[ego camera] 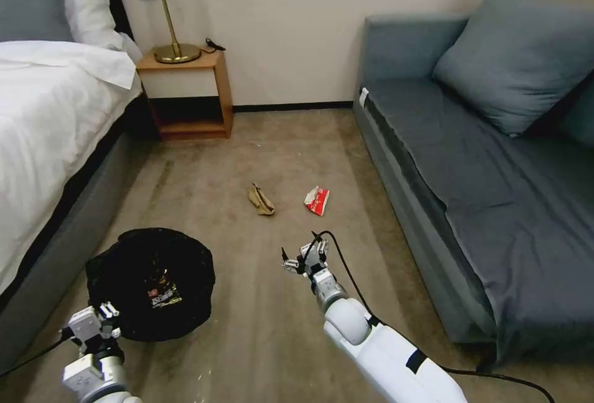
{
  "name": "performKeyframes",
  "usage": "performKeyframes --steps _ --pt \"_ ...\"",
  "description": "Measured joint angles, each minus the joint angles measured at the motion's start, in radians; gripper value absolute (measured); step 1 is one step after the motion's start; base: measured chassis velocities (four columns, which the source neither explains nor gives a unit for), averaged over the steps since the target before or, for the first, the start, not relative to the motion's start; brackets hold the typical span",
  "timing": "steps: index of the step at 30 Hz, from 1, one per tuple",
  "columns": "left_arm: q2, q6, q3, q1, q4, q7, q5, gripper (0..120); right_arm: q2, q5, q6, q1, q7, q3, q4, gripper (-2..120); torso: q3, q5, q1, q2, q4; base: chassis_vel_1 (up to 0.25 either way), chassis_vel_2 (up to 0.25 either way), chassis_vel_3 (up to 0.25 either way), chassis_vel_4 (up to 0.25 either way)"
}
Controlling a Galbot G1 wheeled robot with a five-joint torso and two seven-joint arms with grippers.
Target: Pick up the trash bin, then pick up the garbage on the floor and place it into the trash bin.
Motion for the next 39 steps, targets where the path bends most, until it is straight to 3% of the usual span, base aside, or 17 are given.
performKeyframes --steps 39 --pt "-0.008 -0.012 0.008 0.02 -0.001 0.004 0.046 3 -0.004 -0.039 0.03 -0.032 -0.019 0.005 0.01 100 0.0 0.0001 0.0 0.0 0.0001 -0.147 0.152 0.149 -0.149"
